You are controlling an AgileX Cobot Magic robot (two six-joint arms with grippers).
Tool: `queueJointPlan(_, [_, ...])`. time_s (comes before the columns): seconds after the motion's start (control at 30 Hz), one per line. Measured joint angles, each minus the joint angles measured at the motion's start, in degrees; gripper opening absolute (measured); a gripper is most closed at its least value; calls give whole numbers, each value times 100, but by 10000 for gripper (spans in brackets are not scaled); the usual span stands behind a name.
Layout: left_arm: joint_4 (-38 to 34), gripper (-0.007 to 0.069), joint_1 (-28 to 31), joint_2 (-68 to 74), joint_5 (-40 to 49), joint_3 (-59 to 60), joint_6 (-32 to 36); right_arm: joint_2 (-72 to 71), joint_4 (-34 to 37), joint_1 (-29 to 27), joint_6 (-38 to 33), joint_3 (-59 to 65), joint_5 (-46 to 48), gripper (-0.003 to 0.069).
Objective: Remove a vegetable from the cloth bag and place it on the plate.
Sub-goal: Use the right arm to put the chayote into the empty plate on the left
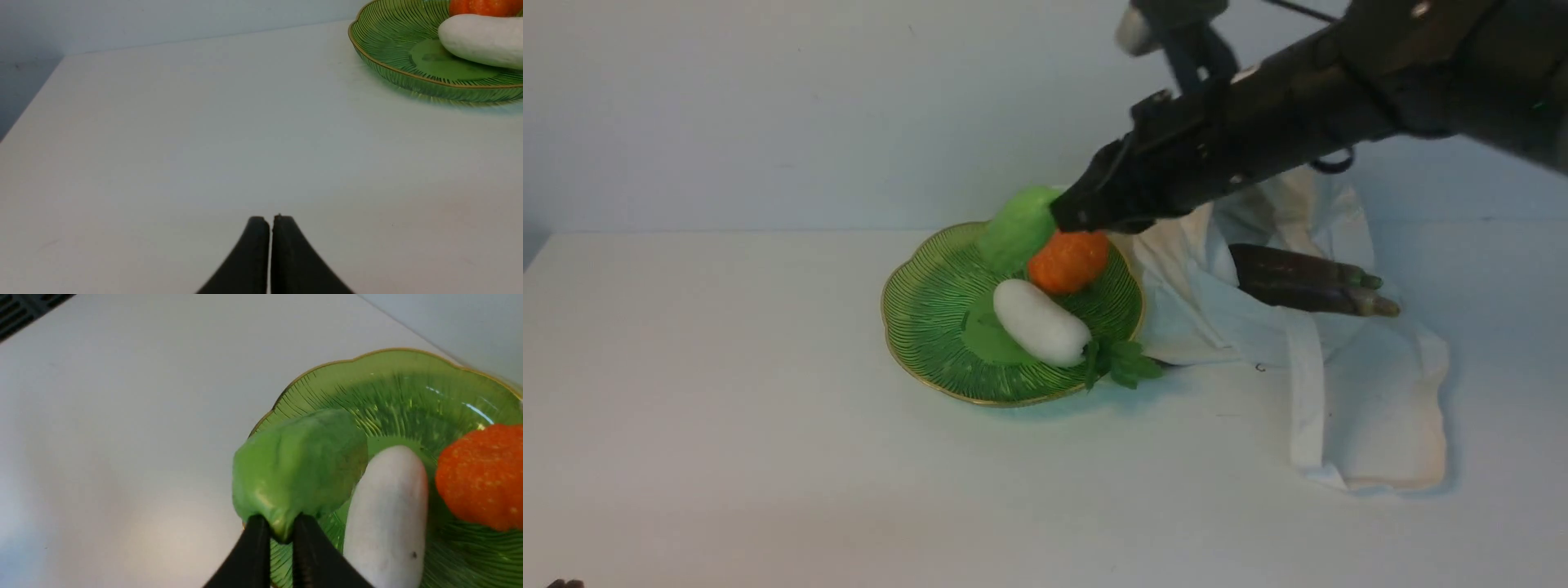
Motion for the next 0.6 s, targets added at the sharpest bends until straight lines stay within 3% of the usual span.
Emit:
queueJointPlan(0.2, [0, -5, 0, 0, 0, 0, 0, 801, 36, 362, -156, 0, -1210, 49])
queueJointPlan(0.37, [0, -5, 0, 0, 0, 0, 0, 1151, 36, 381, -408, 0, -1689, 118])
queueJointPlan(0.43, [0, -5, 0, 0, 0, 0, 0, 1193, 49, 381, -503, 0, -1777, 181])
queueJointPlan(0.6, [0, -5, 0, 0, 0, 0, 0, 1209, 48, 381, -579, 0, -1794, 425])
